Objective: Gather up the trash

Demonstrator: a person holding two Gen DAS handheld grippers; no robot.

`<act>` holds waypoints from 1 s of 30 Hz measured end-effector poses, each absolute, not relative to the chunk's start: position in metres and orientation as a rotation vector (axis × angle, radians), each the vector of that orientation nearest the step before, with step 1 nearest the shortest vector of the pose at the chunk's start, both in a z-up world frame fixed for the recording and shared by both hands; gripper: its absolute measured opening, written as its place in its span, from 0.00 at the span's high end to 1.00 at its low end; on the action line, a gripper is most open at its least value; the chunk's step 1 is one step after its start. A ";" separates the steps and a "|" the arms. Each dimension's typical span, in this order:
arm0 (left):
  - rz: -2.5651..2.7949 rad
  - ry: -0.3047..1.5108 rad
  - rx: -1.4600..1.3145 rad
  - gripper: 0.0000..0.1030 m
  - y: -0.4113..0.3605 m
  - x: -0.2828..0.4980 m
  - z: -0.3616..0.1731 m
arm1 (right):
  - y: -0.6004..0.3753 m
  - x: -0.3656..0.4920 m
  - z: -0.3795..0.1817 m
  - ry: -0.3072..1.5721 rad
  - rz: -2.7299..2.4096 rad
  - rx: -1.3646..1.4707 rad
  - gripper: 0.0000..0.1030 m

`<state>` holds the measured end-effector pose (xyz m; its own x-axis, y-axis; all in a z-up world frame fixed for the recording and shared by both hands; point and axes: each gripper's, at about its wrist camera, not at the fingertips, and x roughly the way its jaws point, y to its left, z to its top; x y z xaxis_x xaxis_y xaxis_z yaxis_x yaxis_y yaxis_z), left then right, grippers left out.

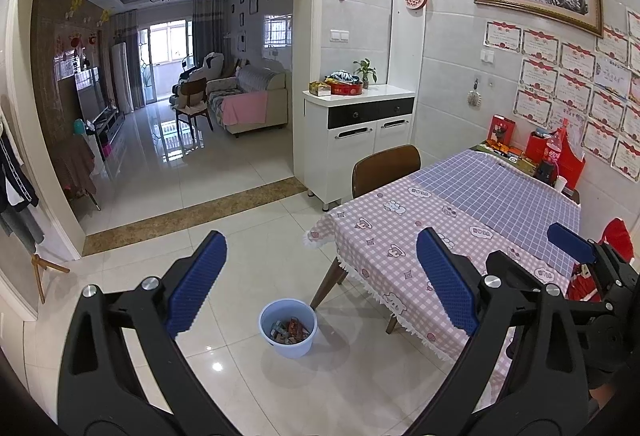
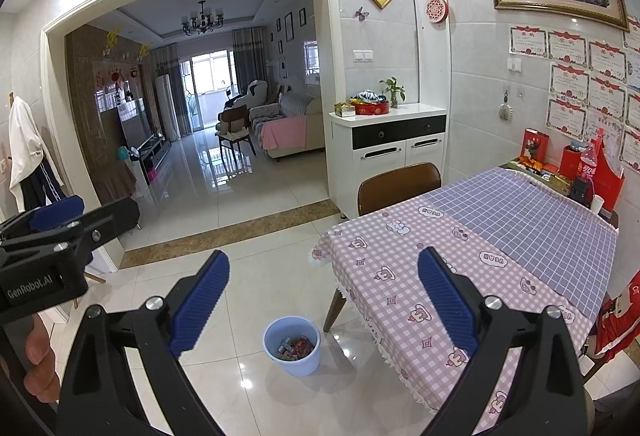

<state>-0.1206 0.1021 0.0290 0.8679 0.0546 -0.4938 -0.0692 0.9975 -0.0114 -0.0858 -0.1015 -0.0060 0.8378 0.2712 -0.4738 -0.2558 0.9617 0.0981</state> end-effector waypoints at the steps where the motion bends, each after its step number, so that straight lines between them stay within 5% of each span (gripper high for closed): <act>1: 0.065 0.516 -0.030 0.09 0.102 -0.120 0.029 | -0.101 -0.086 -0.006 0.505 0.278 0.031 0.09; 30: 0.062 0.525 -0.039 0.09 0.103 -0.115 0.030 | -0.102 -0.070 -0.014 0.532 0.280 0.031 0.09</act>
